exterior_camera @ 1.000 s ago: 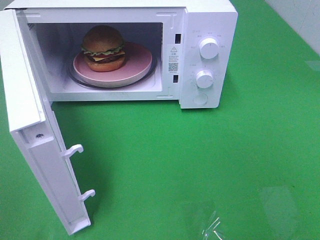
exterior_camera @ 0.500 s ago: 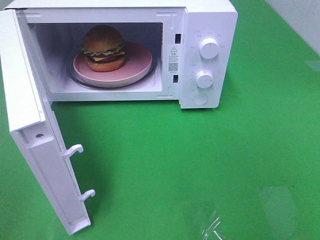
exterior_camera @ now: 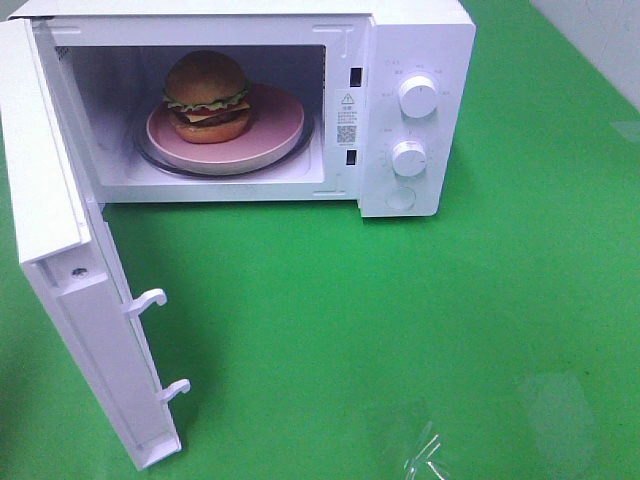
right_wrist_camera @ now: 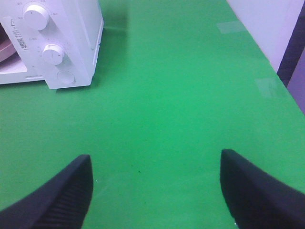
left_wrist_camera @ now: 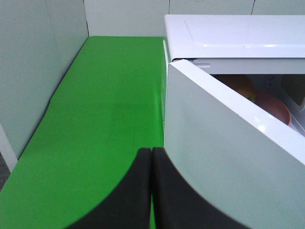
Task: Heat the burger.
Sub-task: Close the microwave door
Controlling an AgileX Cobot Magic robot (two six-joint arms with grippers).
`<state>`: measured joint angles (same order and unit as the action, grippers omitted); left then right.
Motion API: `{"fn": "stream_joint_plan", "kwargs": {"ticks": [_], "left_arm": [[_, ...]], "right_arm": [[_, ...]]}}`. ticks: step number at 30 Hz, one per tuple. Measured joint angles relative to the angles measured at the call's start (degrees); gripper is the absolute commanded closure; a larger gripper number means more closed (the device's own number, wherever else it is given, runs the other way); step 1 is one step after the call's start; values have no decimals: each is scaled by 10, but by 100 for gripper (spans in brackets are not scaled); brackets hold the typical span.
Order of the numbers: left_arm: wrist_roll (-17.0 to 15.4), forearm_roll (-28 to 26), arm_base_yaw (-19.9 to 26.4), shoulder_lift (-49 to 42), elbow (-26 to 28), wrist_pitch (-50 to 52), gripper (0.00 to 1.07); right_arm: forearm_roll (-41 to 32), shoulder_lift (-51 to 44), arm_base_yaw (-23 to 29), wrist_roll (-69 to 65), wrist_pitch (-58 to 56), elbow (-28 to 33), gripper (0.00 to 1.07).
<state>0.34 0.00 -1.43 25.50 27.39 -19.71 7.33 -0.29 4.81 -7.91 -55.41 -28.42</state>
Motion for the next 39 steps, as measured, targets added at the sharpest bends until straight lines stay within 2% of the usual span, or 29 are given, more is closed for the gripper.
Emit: {"fn": "stream_joint_plan", "kwargs": {"ticks": [4, 5, 6, 7, 10, 16, 20, 23, 24, 25, 27, 28, 29, 32, 33, 34, 36, 39], "left_arm": [[0, 0, 0, 38, -25, 82, 107], [0, 0, 0, 62, -47, 148, 107], [0, 0, 0, 62, -47, 148, 107], [0, 0, 0, 82, -69, 210, 107], [0, 0, 0, 112, -103, 276, 107], [-3, 0, 0, 186, -133, 364, 107], [-3, 6, 0, 225, -134, 398, 107], [-17, 20, 0, 261, -134, 421, 107], [-36, 44, 0, 283, -134, 433, 107], [-36, 44, 0, 283, -134, 433, 107], [-86, 115, 0, 319, -134, 457, 107], [-86, 115, 0, 319, -134, 457, 107], [-110, 163, 0, 339, -134, 476, 107], [-123, 185, 0, 350, -134, 489, 107], [-146, 220, 0, 369, -134, 516, 107], [-146, 220, 0, 369, -134, 516, 107], [-172, 266, 0, 407, -134, 551, 107], [-178, 274, 0, 425, -135, 568, 107]], "right_arm": [[0, 0, 0, 0, 0, 0, 36], [0, 0, 0, 0, 0, 0, 36], [0, 0, 0, 0, 0, 0, 36], [0, 0, 0, 0, 0, 0, 36], [0, 0, 0, 0, 0, 0, 36], [0, 0, 0, 0, 0, 0, 36], [0, 0, 0, 0, 0, 0, 36], [0, 0, 0, 0, 0, 0, 36], [0, 0, 0, 0, 0, 0, 36], [0, 0, 0, 0, 0, 0, 36], [0, 0, 0, 0, 0, 0, 36], [0, 0, 0, 0, 0, 0, 36], [0, 0, 0, 0, 0, 0, 36], [0, 0, 0, 0, 0, 0, 36], [0, 0, 0, 0, 0, 0, 36], [0, 0, 0, 0, 0, 0, 36], [0, 0, 0, 0, 0, 0, 36], [0, 0, 0, 0, 0, 0, 36]]}}
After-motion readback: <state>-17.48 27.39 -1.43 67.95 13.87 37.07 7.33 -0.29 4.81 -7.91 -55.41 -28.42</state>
